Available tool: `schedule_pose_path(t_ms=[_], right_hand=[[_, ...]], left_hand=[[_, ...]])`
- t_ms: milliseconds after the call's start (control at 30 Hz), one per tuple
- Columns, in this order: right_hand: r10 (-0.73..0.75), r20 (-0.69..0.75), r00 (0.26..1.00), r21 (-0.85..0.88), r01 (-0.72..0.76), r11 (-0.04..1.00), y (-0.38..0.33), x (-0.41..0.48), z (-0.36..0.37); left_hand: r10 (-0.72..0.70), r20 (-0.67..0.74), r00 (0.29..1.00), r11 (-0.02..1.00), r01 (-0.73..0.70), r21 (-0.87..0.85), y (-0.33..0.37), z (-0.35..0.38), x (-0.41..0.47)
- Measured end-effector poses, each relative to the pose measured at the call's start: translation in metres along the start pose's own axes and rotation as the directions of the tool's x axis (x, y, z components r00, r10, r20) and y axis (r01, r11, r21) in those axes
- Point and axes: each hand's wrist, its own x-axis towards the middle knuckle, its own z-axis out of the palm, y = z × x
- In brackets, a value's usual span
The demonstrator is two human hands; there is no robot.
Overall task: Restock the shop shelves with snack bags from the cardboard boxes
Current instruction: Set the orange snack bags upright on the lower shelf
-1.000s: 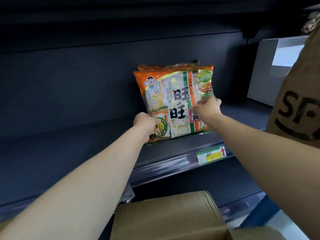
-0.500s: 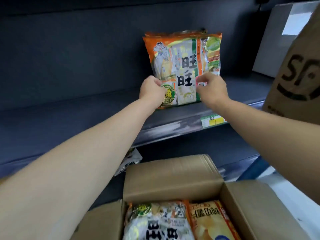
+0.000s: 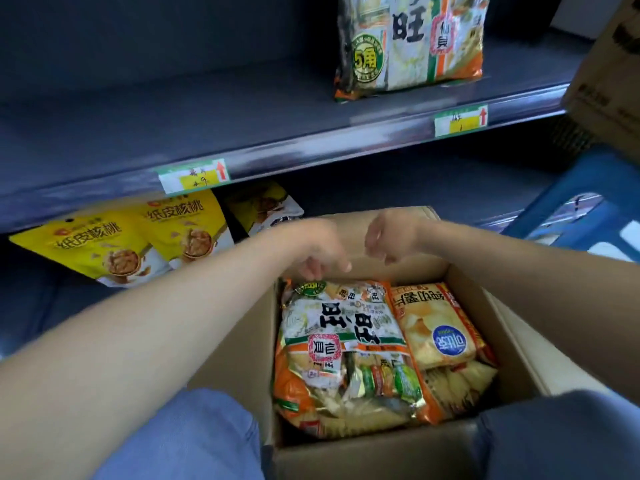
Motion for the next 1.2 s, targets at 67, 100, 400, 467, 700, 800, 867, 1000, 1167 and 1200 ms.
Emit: schedule_pose_path(t_ms=[67,100,400,467,700,800,867,1000,1167,1200], right_hand=[[0.063,0.174,0.983,-0.111,-0.044,0.993,0.004,0.008,0.026],[0.076,0.222,0.972,-0.134,-0.047,0.99,0.006,0.014,0.038],[0.217,0.385,0.897,-0.056,-0.212,0.976,0.024,0.039,0.091],[0.246,0.425,0.871,0.06,-0.298,0.953,0.029,0.039,0.092],[0.337,0.425,0.84,0.52,-0.531,0.669,0.045,0.041,0.09],[0.286,0.489,0.824,0.59,-0.554,0.587,0.037,0.039,0.085],[0.301,0.503,0.81,0.57,-0.573,0.589,0.033,0.037,0.084],[0.303,0.479,0.824,0.614,-0.561,0.556,0.041,0.033,0.068],[0.182,0.507,0.843,0.688,-0.523,0.504,0.068,0.012,0.031],[0.137,0.515,0.846,0.704,-0.508,0.495,0.074,0.006,0.021]], left_hand=[[-0.138,0.087,0.987,0.99,0.136,0.032,-0.02,0.023,0.009],[-0.197,0.114,0.974,0.98,0.194,0.037,-0.029,0.031,0.012],[-0.389,0.15,0.909,0.872,0.416,-0.259,-0.062,0.059,0.028],[-0.405,0.148,0.902,0.831,0.431,-0.352,-0.064,0.062,0.034],[-0.434,0.126,0.892,0.718,0.427,-0.55,-0.065,0.061,0.032],[-0.35,0.101,0.931,0.758,0.345,-0.554,-0.05,0.053,0.021],[-0.285,0.088,0.955,0.761,0.281,-0.585,-0.035,0.043,0.014],[-0.183,0.012,0.983,0.786,0.153,-0.599,-0.005,0.024,0.004],[-0.008,-0.136,0.991,0.834,-0.069,-0.548,0.025,0.001,-0.014],[0.037,-0.129,0.991,0.833,-0.102,-0.544,0.031,-0.006,-0.02]])
